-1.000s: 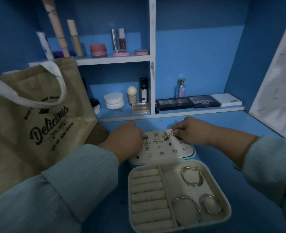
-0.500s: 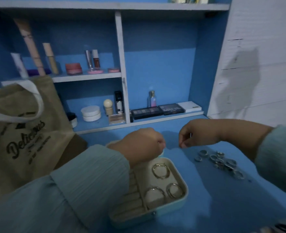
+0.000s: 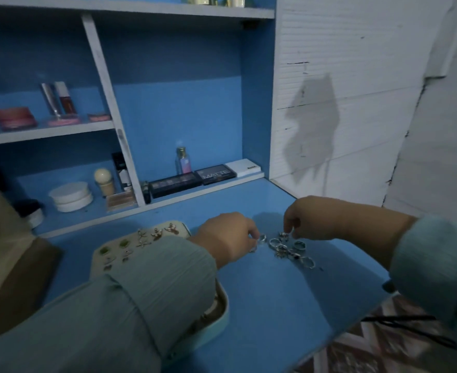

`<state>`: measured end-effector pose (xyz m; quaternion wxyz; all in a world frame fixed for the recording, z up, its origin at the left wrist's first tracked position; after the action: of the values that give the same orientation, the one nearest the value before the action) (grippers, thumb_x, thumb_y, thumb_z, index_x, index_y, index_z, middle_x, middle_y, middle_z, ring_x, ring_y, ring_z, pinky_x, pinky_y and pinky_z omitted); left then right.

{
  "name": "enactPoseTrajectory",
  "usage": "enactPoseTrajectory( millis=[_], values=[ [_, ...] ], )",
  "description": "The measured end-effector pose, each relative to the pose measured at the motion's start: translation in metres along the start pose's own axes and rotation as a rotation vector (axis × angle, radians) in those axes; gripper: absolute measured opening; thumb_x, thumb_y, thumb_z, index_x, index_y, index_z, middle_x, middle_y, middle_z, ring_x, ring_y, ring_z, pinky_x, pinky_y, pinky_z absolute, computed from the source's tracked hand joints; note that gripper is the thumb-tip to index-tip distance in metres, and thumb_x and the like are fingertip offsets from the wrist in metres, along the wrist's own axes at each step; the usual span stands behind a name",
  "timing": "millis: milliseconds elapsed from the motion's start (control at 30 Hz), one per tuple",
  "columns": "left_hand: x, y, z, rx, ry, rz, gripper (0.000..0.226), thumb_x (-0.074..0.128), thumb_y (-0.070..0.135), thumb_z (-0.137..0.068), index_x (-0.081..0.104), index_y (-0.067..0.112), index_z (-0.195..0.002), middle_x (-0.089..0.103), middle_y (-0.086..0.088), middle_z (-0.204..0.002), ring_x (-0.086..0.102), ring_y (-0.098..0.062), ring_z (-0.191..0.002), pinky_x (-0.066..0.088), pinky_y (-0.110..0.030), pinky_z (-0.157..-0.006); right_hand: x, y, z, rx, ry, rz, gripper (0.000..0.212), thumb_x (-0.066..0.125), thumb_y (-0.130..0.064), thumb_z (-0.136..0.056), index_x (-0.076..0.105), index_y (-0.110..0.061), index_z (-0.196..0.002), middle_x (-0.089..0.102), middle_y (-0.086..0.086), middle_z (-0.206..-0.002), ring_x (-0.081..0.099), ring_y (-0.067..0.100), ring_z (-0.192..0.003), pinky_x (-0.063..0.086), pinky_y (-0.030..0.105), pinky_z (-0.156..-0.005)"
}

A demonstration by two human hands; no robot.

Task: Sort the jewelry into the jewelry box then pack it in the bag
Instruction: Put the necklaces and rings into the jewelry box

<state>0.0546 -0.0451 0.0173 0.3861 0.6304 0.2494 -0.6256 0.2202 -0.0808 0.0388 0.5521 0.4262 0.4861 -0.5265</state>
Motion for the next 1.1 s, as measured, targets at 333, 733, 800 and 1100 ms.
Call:
enactPoseTrajectory(
  millis=[333, 733, 800, 1100],
  values=[
    [0.009, 0.008, -0.032, -0.037, -0.008, -0.102, 0.023, 0.051, 0.037, -0.094, 0.065, 0.025, -0.107, 0.059, 0.003, -0.107, 0.056, -0.018, -0.1, 0.039, -0.025, -0.077, 0.02, 0.022, -0.013, -0.007, 0.036, -0.132, 0.032, 0.059, -0.026, -0.088, 0.057, -0.025, -0.12, 0.059, -0.003, -0.109, 0.05, 0.013, -0.093, 0.039, 0.023, -0.079],
    [0.011, 0.005, -0.038, -0.054, -0.046, -0.07, 0.022, 0.048, 0.028, -0.094, 0.063, 0.017, -0.083, 0.068, -0.006, -0.098, 0.058, -0.02, -0.082, 0.042, -0.026, -0.069, 0.028, 0.021, -0.017, -0.03, 0.114, -0.267, 0.01, 0.06, -0.026, -0.086, 0.063, -0.018, -0.089, 0.062, -0.002, -0.095, 0.056, 0.013, -0.086, 0.046, 0.025, -0.076],
    [0.007, 0.004, -0.034, -0.062, -0.026, -0.013, 0.019, 0.048, 0.028, -0.093, 0.059, 0.019, -0.081, 0.067, -0.008, -0.095, 0.056, -0.021, -0.08, 0.042, -0.026, -0.07, 0.022, 0.02, -0.015, -0.02, 0.142, -0.325, 0.008, 0.061, -0.028, -0.085, 0.061, -0.02, -0.085, 0.061, -0.004, -0.09, 0.056, 0.012, -0.084, 0.044, 0.022, -0.074],
    [-0.013, -0.007, 0.0, -0.157, 0.092, 0.254, 0.029, 0.045, 0.033, -0.094, 0.05, 0.012, -0.076, 0.049, -0.009, -0.078, 0.045, -0.02, -0.071, 0.035, -0.027, -0.06, 0.0, -0.005, 0.002, -0.035, 0.096, -0.651, 0.012, 0.066, -0.02, -0.082, 0.066, -0.009, -0.087, 0.072, 0.005, -0.08, 0.062, 0.01, -0.063, 0.053, 0.026, -0.077]
  ],
)
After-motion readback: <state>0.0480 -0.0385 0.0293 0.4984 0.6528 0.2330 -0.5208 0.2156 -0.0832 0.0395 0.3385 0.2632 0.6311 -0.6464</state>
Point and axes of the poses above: each hand's wrist, its own z-axis away from the middle knuckle, its own x-axis out of the palm, y = z × x, the point moved 1 cm from there along -z, towards the middle knuckle
